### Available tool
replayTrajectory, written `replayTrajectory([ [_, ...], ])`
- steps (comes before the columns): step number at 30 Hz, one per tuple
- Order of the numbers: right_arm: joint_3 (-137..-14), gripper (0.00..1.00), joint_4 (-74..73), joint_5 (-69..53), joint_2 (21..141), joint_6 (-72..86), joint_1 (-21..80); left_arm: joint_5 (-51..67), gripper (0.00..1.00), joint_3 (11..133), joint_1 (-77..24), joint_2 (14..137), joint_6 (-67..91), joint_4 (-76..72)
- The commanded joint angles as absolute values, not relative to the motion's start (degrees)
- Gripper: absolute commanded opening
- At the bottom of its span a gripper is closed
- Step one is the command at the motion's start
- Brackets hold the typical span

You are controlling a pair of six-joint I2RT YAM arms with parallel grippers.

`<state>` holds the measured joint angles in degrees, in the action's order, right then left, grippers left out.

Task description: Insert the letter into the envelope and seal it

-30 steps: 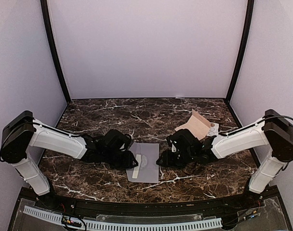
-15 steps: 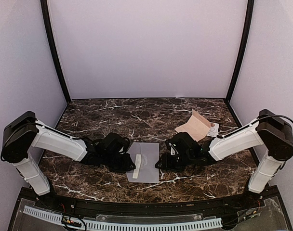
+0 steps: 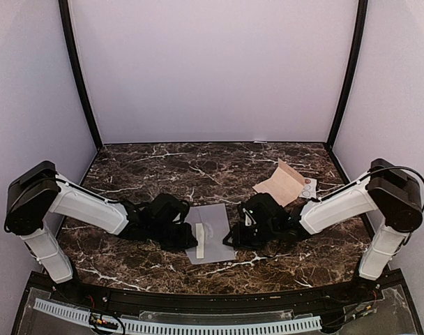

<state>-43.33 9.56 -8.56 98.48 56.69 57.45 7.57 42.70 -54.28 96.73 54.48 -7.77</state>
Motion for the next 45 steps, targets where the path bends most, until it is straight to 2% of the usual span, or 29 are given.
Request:
replayTrajectory([
  [1, -44.01, 0.33, 9.71, -9.27, 100.0, 57.14, 58.12, 8.28, 0.09, 41.73, -54.56, 97.67, 54.49, -7.87],
  [28, -45.96, 0.28, 9.23, -9.74, 102.16, 56.55, 59.04, 10.72, 0.03, 41.9, -54.53, 99.94, 54.82, -11.42],
  [45, -46.05, 0.27, 9.18, -9.62, 102.23, 56.43, 59.22, 12.42, 0.02, 42.02, -54.55, 101.15, 55.28, -14.08],
])
